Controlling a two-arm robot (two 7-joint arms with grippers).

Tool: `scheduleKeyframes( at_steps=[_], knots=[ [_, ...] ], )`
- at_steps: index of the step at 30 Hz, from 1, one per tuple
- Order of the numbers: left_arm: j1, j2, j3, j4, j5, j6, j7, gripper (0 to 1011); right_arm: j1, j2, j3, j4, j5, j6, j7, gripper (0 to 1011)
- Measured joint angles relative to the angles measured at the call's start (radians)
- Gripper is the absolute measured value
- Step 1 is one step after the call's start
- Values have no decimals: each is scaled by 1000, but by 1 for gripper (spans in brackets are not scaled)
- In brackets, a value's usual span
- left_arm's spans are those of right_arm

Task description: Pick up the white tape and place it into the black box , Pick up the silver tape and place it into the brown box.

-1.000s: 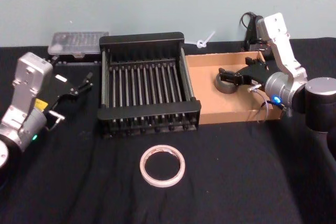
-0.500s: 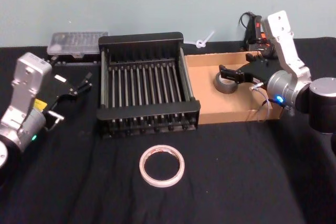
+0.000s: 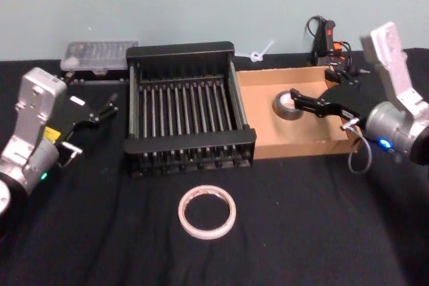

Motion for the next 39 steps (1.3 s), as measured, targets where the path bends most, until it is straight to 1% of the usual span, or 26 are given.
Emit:
scheduleKeyframes(
  at_steps=[3, 6, 7, 8, 11, 15, 20, 23, 29, 33, 35, 36, 39],
  knots=[
    [0, 0, 0, 0, 0, 0, 0, 1001, -38, 23, 9, -43, 13, -15, 11, 1002],
    [0, 0, 0, 0, 0, 0, 0, 1001, -95, 59, 17, -102, 34, -44, 33, 1002],
    [0, 0, 0, 0, 0, 0, 0, 1001, -95, 59, 17, -102, 34, -44, 33, 1002],
    [0, 0, 0, 0, 0, 0, 0, 1001, -120, 75, 18, -125, 42, -55, 43, 1002],
    [0, 0, 0, 0, 0, 0, 0, 1002, -159, 100, 18, -156, 58, -73, 63, 1002],
    [0, 0, 0, 0, 0, 0, 0, 1001, -209, 137, 7, -184, 78, -91, 96, 1002],
    [0, 0, 0, 0, 0, 0, 0, 1001, -243, 167, -9, -198, 93, -100, 120, 1002],
    [0, 0, 0, 0, 0, 0, 0, 1001, -258, 183, -25, -203, 99, -101, 131, 1002],
    [0, 0, 0, 0, 0, 0, 0, 1001, -261, 196, -61, -202, 100, -101, 148, 1002],
    [0, 0, 0, 0, 0, 0, 0, 1001, -243, 197, -101, -191, 98, -100, 164, 1002],
    [0, 0, 0, 0, 0, 0, 0, 1001, -239, 196, -108, -189, 97, -100, 166, 1003],
    [0, 0, 0, 0, 0, 0, 0, 1001, -223, 191, -126, -180, 93, -100, 171, 1002],
    [0, 0, 0, 0, 0, 0, 0, 1001, -200, 180, -152, -166, 88, -100, 178, 1002]
  ],
)
